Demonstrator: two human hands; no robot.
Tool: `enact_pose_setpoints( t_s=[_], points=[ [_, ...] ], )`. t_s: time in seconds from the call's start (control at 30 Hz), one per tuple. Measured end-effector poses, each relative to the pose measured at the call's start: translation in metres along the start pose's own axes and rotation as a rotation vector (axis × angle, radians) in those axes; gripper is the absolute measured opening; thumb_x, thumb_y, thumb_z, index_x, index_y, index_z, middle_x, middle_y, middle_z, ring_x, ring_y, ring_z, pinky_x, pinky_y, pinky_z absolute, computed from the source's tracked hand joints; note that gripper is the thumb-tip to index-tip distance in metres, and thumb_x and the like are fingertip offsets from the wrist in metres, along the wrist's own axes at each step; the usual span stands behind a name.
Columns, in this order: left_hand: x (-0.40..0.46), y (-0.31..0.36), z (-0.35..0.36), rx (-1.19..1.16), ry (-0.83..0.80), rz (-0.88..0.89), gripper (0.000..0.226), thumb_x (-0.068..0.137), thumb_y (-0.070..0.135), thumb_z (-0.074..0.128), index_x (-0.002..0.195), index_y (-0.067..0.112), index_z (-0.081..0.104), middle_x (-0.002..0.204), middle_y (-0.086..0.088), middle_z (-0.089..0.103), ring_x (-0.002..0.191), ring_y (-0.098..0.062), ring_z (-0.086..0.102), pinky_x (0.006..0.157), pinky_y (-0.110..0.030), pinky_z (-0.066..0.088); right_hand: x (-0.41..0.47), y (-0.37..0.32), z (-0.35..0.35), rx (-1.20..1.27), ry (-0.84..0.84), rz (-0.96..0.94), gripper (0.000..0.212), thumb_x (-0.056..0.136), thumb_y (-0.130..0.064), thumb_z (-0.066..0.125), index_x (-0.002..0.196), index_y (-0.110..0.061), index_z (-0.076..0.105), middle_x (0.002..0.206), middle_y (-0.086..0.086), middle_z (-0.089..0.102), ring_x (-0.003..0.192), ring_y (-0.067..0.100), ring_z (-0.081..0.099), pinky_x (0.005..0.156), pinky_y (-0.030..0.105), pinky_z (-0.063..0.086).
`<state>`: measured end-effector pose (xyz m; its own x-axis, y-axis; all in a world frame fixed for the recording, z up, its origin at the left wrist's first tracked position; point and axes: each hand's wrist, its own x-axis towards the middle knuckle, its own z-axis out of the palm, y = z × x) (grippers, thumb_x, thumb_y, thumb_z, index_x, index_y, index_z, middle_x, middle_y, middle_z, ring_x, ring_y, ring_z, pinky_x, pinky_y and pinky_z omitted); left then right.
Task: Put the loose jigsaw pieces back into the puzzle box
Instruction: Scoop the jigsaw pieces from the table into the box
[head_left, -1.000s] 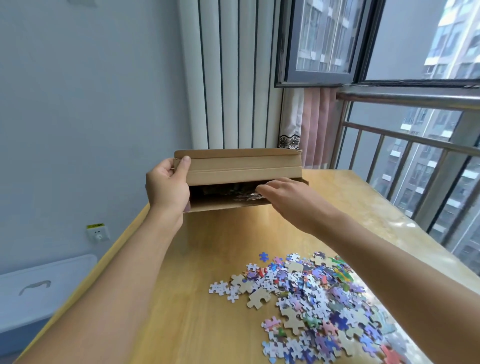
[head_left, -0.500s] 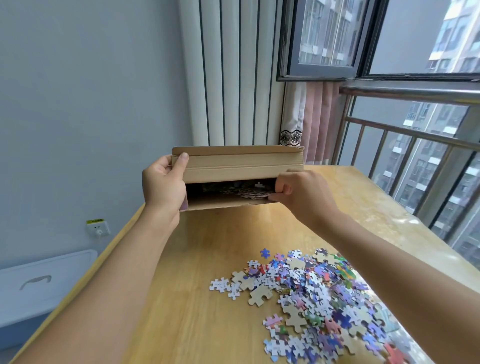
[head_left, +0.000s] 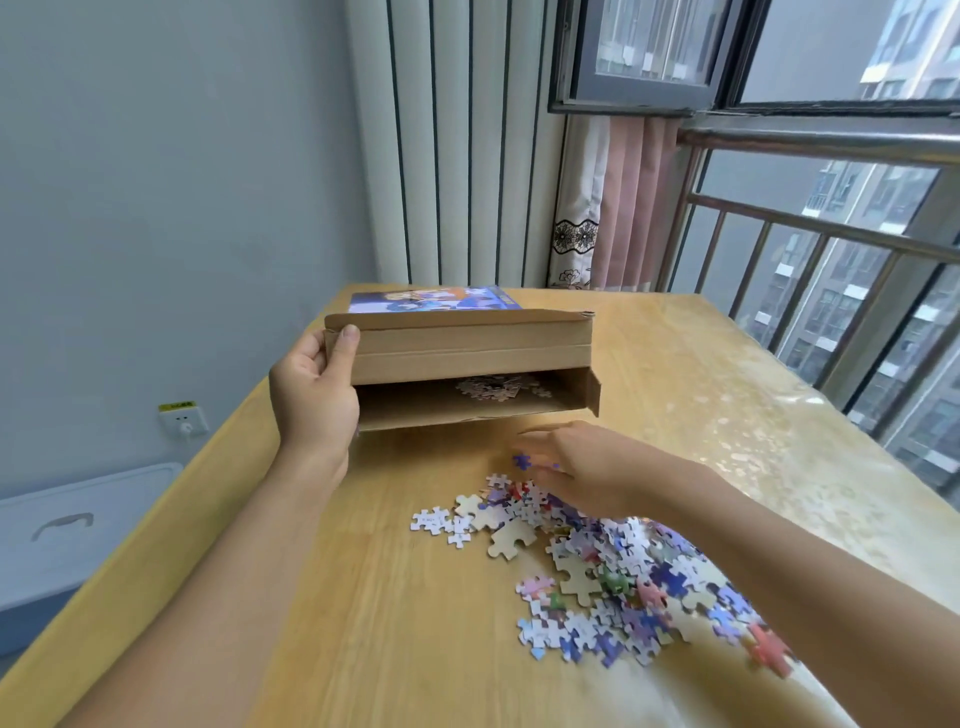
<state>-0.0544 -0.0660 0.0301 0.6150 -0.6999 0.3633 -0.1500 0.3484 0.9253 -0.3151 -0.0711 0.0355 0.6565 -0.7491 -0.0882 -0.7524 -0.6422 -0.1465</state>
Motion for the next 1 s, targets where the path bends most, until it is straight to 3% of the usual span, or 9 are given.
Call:
enact_pose_setpoints(
  t_s=[0.07, 0.13, 0.3, 0.4, 0.47, 0.57, 0.7, 0.83, 1.0],
  points=[
    [-0.005, -0.012, -0.002, -0.027, -0.001, -0.004, 0.021, 0.1, 0.034, 0.061, 0.084, 0.021, 0.063, 0.08, 0.007, 0.065, 0.067, -0.013, 0.045, 0.062, -0.034, 0.037, 0.003, 0.001, 0.008, 0.041, -0.057, 0.072, 0.054, 0.105, -0.042, 0.039, 0.147, -0.01, 0.046, 0.151, 0.008, 0.049, 0.134, 0.025, 0.049, 0.111, 0.039, 0.04],
    [-0.009, -0.023, -0.004, -0.043, -0.012, -0.008, 0.023, 0.097, 0.039, 0.062, 0.088, 0.018, 0.061, 0.086, 0.001, 0.061, 0.079, -0.014, 0.047, 0.071, -0.036, 0.037, 0.004, -0.001, 0.013, 0.085, -0.058, 0.064, 0.06, 0.103, -0.046, 0.042, 0.148, -0.007, 0.045, 0.155, 0.007, 0.044, 0.139, 0.025, 0.044, 0.115, 0.039, 0.036],
    [-0.016, -0.041, -0.013, 0.01, -0.024, 0.012, 0.048, 0.093, 0.047, 0.06, 0.09, -0.001, 0.057, 0.085, 0.0, 0.055, 0.079, -0.015, 0.045, 0.071, -0.035, 0.037, -0.006, -0.005, 0.016, 0.112, -0.011, -0.01, 0.038, 0.09, -0.038, 0.06, 0.121, -0.019, 0.071, 0.122, -0.003, 0.07, 0.108, 0.016, 0.063, 0.095, 0.038, 0.052],
    [-0.026, -0.045, -0.014, 0.074, -0.027, 0.0, 0.028, 0.1, 0.039, 0.057, 0.086, 0.015, 0.057, 0.079, 0.006, 0.06, 0.065, -0.015, 0.047, 0.062, -0.037, 0.041, -0.017, -0.003, 0.009, 0.223, 0.023, -0.015, 0.032, 0.093, -0.029, 0.063, 0.123, -0.022, 0.071, 0.119, -0.011, 0.071, 0.106, 0.005, 0.064, 0.094, 0.032, 0.052],
    [-0.032, -0.043, -0.011, 0.13, 0.004, 0.031, 0.013, 0.103, 0.032, 0.056, 0.098, 0.02, 0.058, 0.091, 0.006, 0.066, 0.079, -0.013, 0.061, 0.073, -0.033, 0.05, -0.027, 0.006, 0.0, 0.279, 0.047, 0.043, 0.038, 0.092, -0.032, 0.067, 0.129, -0.023, 0.068, 0.125, -0.011, 0.068, 0.112, 0.004, 0.063, 0.098, 0.03, 0.052],
    [-0.039, -0.039, -0.005, 0.239, 0.035, 0.067, 0.015, 0.104, 0.027, 0.054, 0.111, 0.015, 0.055, 0.107, 0.002, 0.065, 0.099, -0.016, 0.062, 0.075, -0.01, 0.044, -0.05, 0.026, -0.016, 0.238, 0.023, 0.241, 0.07, 0.075, -0.061, 0.077, 0.137, -0.036, 0.058, 0.141, -0.011, 0.058, 0.124, 0.012, 0.057, 0.107, 0.038, 0.046],
    [-0.046, -0.036, -0.001, 0.296, -0.006, 0.076, 0.031, 0.099, 0.028, 0.063, 0.126, 0.014, 0.054, 0.125, -0.008, 0.062, 0.122, -0.023, 0.054, 0.089, -0.02, 0.04, -0.078, 0.053, -0.025, 0.184, -0.227, 0.607, 0.147, 0.036, -0.083, 0.079, 0.16, -0.033, 0.016, 0.165, -0.008, 0.024, 0.151, 0.022, 0.025, 0.122, 0.047, 0.025],
    [-0.044, -0.038, -0.002, 0.336, -0.029, 0.125, 0.027, 0.099, 0.031, 0.062, 0.117, 0.012, 0.061, 0.105, 0.0, 0.065, 0.092, -0.018, 0.056, 0.076, -0.025, 0.04, -0.078, 0.05, -0.022, 0.24, -0.374, 0.575, 0.16, 0.027, -0.086, 0.076, 0.161, -0.031, 0.007, 0.167, -0.006, 0.019, 0.153, 0.024, 0.02, 0.123, 0.049, 0.021],
    [-0.037, -0.042, -0.005, 0.29, -0.048, 0.121, 0.022, 0.095, 0.041, 0.061, 0.101, 0.02, 0.062, 0.092, 0.006, 0.066, 0.081, -0.022, 0.059, 0.076, -0.053, 0.056, -0.062, 0.023, -0.01, 0.192, -0.279, 0.376, 0.138, 0.049, -0.075, 0.084, 0.159, -0.039, 0.01, 0.165, -0.011, 0.024, 0.15, 0.019, 0.027, 0.12, 0.044, 0.028]
  ],
)
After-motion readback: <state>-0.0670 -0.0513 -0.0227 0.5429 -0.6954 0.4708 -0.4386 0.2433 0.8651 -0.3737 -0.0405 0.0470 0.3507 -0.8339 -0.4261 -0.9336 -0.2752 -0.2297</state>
